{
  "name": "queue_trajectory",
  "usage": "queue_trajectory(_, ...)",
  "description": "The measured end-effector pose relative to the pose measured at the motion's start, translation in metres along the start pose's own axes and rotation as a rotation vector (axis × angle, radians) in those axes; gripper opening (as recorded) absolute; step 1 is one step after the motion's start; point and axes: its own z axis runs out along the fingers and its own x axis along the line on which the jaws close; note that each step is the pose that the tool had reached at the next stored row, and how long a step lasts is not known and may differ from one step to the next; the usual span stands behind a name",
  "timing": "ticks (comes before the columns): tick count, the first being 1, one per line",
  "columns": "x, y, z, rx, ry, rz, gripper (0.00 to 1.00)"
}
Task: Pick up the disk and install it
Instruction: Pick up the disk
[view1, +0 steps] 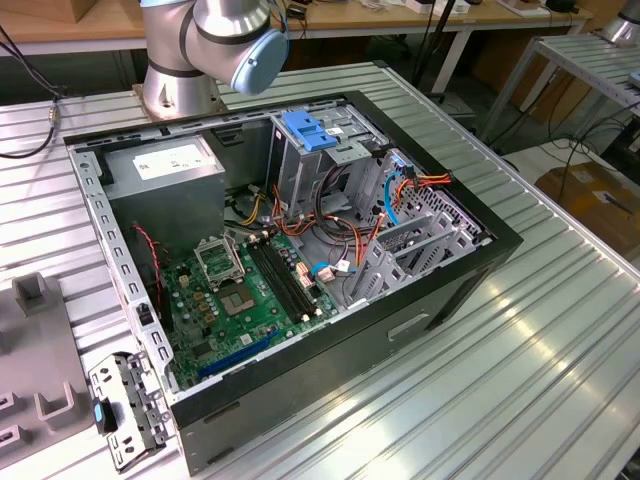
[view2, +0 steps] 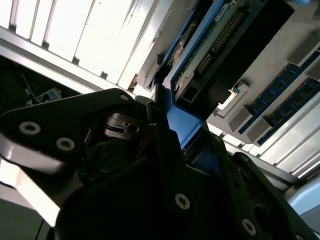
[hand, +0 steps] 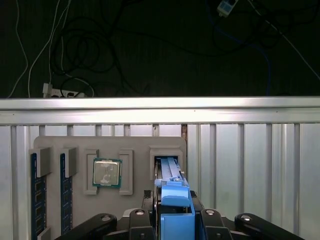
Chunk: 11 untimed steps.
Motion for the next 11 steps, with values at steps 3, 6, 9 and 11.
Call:
queue_trajectory(3, 0.0, 0.0, 0.0002, 0.0, 0.0, 0.0, 0.37)
queue_trajectory(6, 0.0, 0.0, 0.0002, 0.0, 0.0, 0.0, 0.37)
queue_trajectory(9, 0.0, 0.0, 0.0006, 0.0, 0.0, 0.0, 0.37)
queue_trajectory(11, 0.0, 0.0, 0.0006, 0.0, 0.0, 0.0, 0.37)
